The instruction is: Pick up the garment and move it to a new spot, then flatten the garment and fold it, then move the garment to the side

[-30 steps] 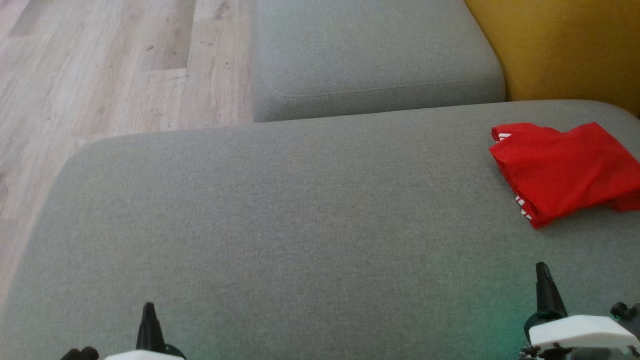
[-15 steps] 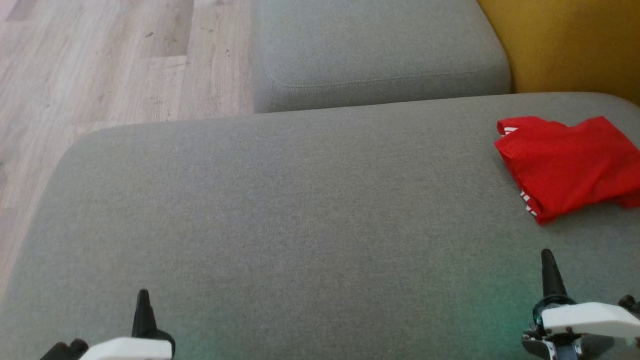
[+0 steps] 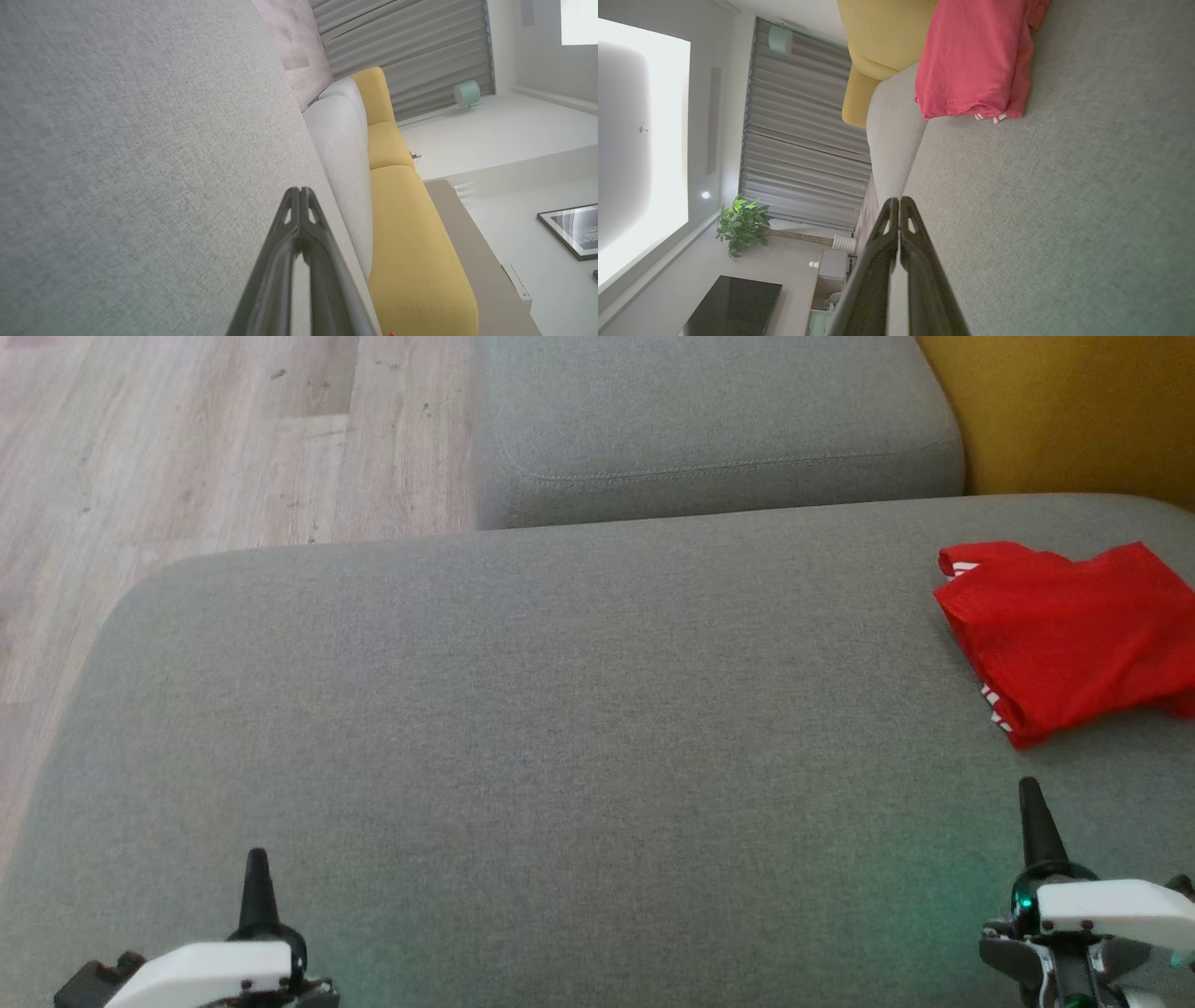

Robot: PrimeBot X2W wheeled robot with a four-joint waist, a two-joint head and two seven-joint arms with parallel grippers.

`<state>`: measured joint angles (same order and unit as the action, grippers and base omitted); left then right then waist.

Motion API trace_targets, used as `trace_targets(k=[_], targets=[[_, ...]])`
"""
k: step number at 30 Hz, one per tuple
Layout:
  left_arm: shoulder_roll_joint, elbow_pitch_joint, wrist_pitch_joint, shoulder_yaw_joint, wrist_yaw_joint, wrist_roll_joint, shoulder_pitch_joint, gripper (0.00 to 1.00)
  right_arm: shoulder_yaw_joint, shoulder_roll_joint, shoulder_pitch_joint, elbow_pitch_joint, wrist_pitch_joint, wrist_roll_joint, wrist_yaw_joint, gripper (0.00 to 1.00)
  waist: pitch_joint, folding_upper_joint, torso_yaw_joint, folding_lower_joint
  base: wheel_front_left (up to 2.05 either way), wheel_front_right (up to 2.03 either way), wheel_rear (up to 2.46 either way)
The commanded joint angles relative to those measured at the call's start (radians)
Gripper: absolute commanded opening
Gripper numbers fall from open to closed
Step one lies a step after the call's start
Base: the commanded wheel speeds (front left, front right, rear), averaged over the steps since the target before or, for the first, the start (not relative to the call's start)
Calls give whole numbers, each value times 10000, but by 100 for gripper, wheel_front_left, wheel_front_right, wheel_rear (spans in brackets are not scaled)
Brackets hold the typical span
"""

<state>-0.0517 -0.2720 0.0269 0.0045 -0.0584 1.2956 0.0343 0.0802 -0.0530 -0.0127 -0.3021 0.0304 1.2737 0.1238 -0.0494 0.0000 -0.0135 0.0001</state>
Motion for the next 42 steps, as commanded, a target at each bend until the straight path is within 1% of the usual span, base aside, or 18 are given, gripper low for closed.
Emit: trace_targets(k=[1, 28, 42], targets=[[-23, 312, 92, 418, -111, 289, -631, 0, -81, -61, 572, 410, 91, 329, 55, 0, 31, 0, 9, 0, 0, 0, 0], [-12, 264, 841, 1066, -723, 3152, -1422, 0, 339, 28, 1207, 573, 831, 3346, 69, 0, 525, 0, 135, -1, 0, 0, 0], [-6, 265, 847, 1074, -723, 3146, -1423, 0, 338, 28, 1207, 573, 830, 3347, 69, 0, 525, 0, 135, -1, 0, 0, 0]])
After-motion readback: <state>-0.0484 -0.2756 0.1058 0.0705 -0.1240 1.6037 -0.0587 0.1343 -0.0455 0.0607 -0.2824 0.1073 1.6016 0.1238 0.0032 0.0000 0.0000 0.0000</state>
